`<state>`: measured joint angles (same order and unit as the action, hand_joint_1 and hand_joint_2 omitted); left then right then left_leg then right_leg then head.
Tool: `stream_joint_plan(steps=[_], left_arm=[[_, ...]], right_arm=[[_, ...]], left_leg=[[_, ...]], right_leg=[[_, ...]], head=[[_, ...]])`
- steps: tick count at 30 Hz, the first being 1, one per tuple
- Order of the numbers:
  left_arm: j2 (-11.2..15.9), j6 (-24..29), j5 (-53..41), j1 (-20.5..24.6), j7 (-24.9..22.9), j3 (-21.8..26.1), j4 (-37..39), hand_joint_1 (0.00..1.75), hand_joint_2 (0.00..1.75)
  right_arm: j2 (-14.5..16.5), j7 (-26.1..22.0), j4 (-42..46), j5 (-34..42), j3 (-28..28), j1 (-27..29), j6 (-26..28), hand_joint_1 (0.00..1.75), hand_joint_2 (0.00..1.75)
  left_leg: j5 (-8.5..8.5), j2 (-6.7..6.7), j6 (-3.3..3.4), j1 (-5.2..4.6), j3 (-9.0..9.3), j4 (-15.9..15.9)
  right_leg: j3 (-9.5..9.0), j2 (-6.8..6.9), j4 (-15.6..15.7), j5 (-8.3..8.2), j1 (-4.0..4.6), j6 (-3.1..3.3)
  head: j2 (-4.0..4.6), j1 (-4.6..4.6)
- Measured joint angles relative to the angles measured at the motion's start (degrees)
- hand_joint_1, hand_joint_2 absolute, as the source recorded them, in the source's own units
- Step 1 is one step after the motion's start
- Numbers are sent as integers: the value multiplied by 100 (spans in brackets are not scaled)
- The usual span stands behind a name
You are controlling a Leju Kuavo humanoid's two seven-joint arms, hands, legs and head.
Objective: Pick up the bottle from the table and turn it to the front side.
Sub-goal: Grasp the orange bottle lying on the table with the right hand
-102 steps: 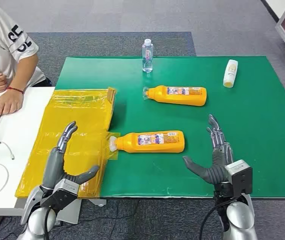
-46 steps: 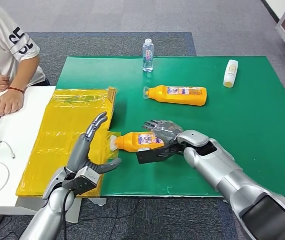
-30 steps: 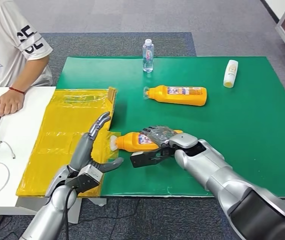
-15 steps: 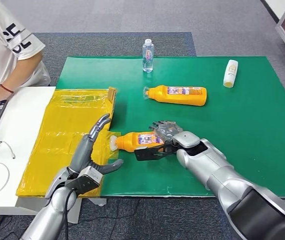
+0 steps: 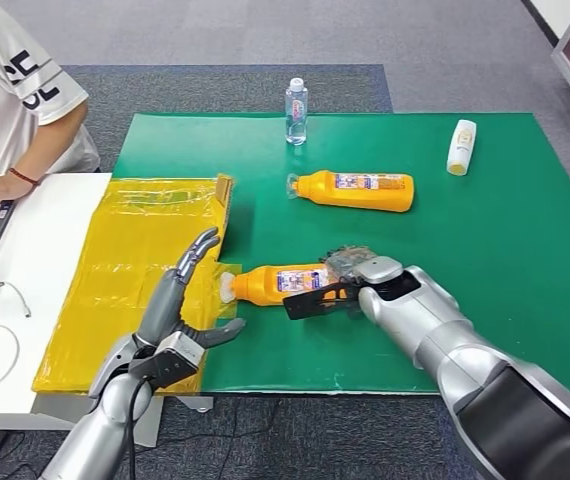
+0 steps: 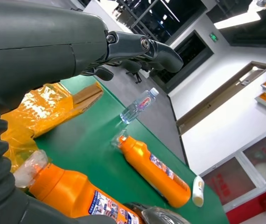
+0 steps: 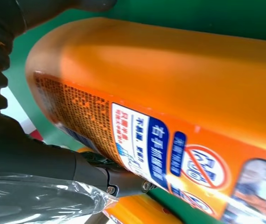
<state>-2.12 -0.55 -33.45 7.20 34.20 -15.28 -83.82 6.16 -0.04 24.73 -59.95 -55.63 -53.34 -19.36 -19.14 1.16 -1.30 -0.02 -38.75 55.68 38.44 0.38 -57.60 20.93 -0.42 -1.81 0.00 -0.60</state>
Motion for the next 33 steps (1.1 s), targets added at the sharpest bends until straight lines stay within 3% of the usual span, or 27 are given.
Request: stream_joint_plan(steps=[16,18,20,22,26,33], left_arm=[[57,-2,-21,110,14,16,96,0,175],[66,-2,-21,110,19,16,100,0,175],[74,-2,-21,110,26,16,104,0,175],[80,-2,-21,110,29,16,108,0,175],[95,-1,-21,110,51,16,109,0,175],[114,-1,-16,102,105,16,109,0,175]], right_arm=[[70,-15,-228,-72,0,-103,-191,0,175],[70,-15,-237,-55,2,-105,-187,32,175],[70,-16,-244,-10,13,-105,-150,119,175],[70,-29,-247,45,43,-105,-65,175,175],[62,-200,-247,326,216,-69,226,175,175],[-233,-1048,-152,1578,993,294,691,175,175]], left_leg=[[0,0,0,0,0,0],[0,0,0,0,0,0],[0,0,0,0,0,0],[0,0,-1,0,1,0],[0,1,-1,0,2,0],[1,-1,-1,0,0,0]], right_leg=[[0,0,0,0,0,0],[0,0,0,0,0,0],[0,0,0,0,0,0],[0,-1,0,0,0,0],[2,-2,0,-1,0,1],[2,0,1,-2,-1,-1]], head=[[0,1],[0,1],[0,1],[0,1],[0,1],[0,1]])
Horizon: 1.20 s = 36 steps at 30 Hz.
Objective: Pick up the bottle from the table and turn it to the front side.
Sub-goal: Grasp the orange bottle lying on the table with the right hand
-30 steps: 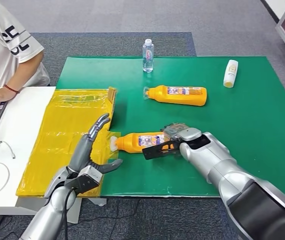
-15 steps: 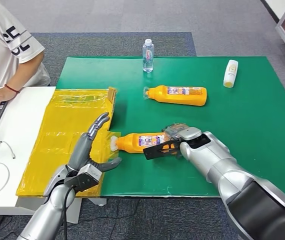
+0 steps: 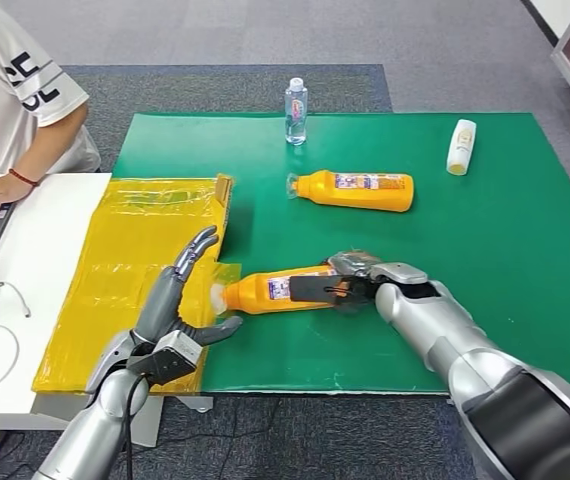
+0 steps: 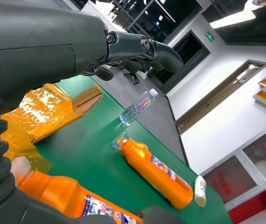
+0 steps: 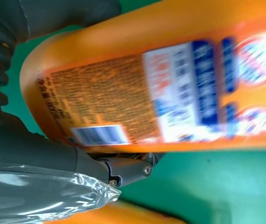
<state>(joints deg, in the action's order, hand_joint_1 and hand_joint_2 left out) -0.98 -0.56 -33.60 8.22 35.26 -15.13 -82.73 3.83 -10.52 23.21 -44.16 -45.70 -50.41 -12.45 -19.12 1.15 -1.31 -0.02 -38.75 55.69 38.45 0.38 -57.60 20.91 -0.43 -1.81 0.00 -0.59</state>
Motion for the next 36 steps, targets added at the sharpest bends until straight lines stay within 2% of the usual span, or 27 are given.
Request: stream_joint_plan(steps=[9,13,17,27,32,36], left_arm=[[37,16,81,-83,22,0,7,0,175],[57,31,92,-144,24,0,7,0,175],[73,39,103,-186,24,0,7,0,175],[89,-7,239,-285,54,3,7,0,175],[124,-497,870,-296,268,86,31,0,175],[261,-1276,1626,-284,428,198,127,0,175]], right_arm=[[-761,-1327,612,1986,1316,1001,-31,175,175],[-1039,-1602,1106,2750,1825,1550,-222,175,175],[-1240,-1676,1550,3178,2222,1999,-369,175,175],[-1405,-1902,2356,3837,2878,2783,-744,175,175],[-1405,-2076,2874,4077,3079,3053,-1034,175,175],[-1384,-2126,3444,4175,3100,3213,-1240,175,175]], left_leg=[[-3,-5,5,-1,-20,0],[-4,-6,4,-1,-31,0],[-4,-6,4,-1,-36,0],[-4,-6,4,-1,-41,0],[-4,-6,4,-1,-43,0],[-2,-5,1,0,-42,0]], right_leg=[[13,4,1,1,-4,-3],[23,4,1,1,-3,-3],[29,3,0,0,-3,-3],[33,4,0,1,-3,-3],[34,3,0,0,-3,-3],[36,2,-2,0,-1,-2]], head=[[0,1],[0,1],[0,0],[0,1],[0,1],[0,0]])
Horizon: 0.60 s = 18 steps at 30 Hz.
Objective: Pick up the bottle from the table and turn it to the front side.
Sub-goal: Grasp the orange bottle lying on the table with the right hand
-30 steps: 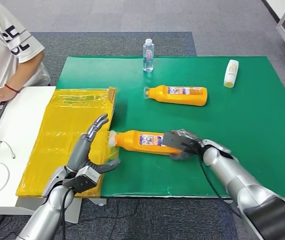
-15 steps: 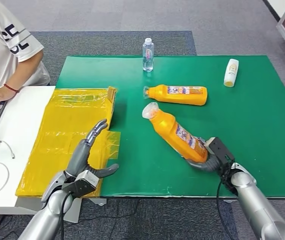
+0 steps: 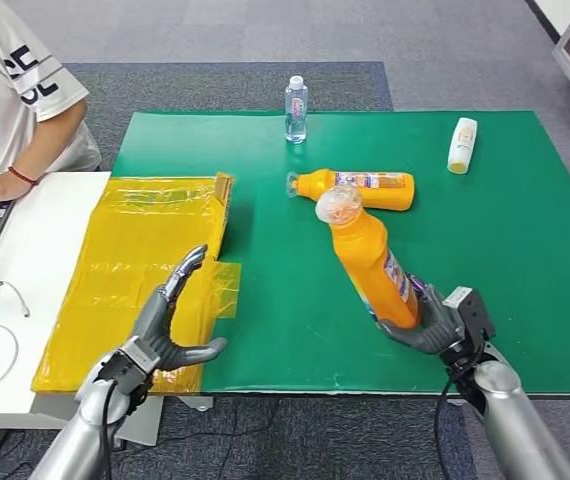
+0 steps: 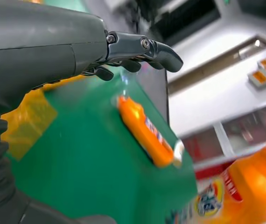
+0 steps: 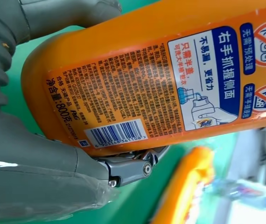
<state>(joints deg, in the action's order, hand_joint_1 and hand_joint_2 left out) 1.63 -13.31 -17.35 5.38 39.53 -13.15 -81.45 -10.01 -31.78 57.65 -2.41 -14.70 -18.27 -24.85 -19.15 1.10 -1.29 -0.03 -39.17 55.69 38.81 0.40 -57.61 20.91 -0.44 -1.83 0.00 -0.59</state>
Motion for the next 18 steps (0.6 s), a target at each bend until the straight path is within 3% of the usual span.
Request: stream_joint_plan(steps=[7,15,18], left_arm=[[466,-1511,1490,66,65,-49,10,0,175],[669,-1695,1604,158,70,-69,-29,0,175],[707,-2273,1732,159,70,-67,-79,0,175]], right_arm=[[114,107,673,34,-162,6,-84,175,175],[173,131,952,18,-296,-102,-78,175,175],[208,128,976,-59,-407,-151,-50,175,175]], left_leg=[[3,0,-3,1,2,0],[6,-1,1,0,-1,0],[6,-2,1,0,-4,0]], right_leg=[[-1,1,-4,2,4,3],[0,2,-3,-1,2,-1],[1,2,-4,-2,2,-1]], head=[[0,0],[0,-1],[0,1]])
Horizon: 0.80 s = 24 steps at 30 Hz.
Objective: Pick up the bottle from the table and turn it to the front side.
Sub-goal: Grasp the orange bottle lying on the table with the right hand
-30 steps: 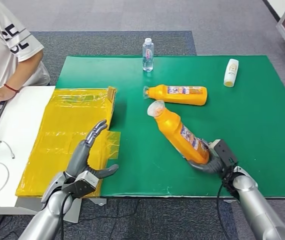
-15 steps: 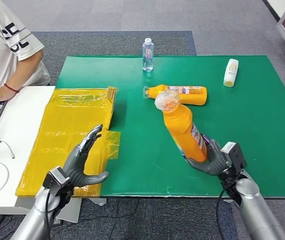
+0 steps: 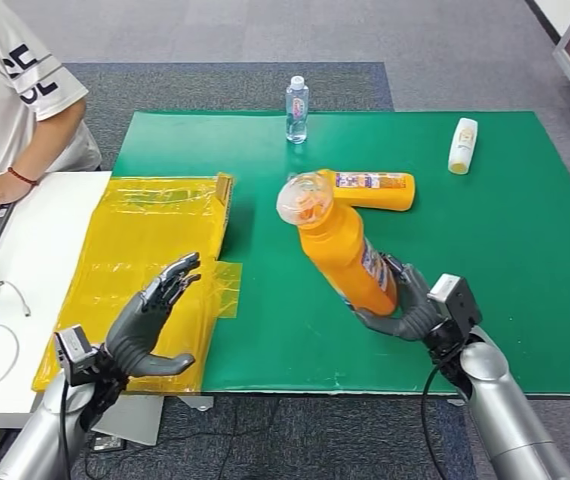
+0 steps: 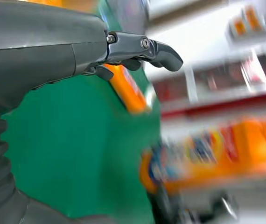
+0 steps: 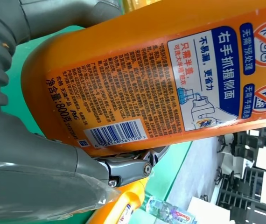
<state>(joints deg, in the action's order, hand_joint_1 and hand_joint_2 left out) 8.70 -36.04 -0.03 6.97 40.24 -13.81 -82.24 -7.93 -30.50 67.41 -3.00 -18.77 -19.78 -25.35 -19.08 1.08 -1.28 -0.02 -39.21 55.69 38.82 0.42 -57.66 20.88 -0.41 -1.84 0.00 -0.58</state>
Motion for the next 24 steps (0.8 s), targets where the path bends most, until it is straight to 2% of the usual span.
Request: stream_joint_plan(steps=[4,8,17,24], left_arm=[[33,-1244,142,14,0,44,-165,0,175],[102,-1858,160,41,0,126,-413,0,175],[454,-1926,128,222,0,23,-753,0,175],[691,-1793,131,364,0,-70,-875,0,175]], right_arm=[[151,71,1,-121,-405,-222,63,175,175],[318,217,-63,-232,-971,-502,245,175,175],[607,206,-489,-265,-1842,-869,516,175,175],[737,133,-789,-205,-2150,-922,726,175,175]], left_leg=[[1,4,-9,1,0,0],[9,4,-17,6,0,0],[13,3,-19,7,-1,0],[15,3,-18,7,-2,0]], right_leg=[[8,-5,-1,-5,1,9],[11,-2,-5,-2,8,14],[13,-1,-7,-6,10,17],[14,-1,-6,-7,10,17]], head=[[0,-1],[0,-2],[0,-1],[0,-2]])
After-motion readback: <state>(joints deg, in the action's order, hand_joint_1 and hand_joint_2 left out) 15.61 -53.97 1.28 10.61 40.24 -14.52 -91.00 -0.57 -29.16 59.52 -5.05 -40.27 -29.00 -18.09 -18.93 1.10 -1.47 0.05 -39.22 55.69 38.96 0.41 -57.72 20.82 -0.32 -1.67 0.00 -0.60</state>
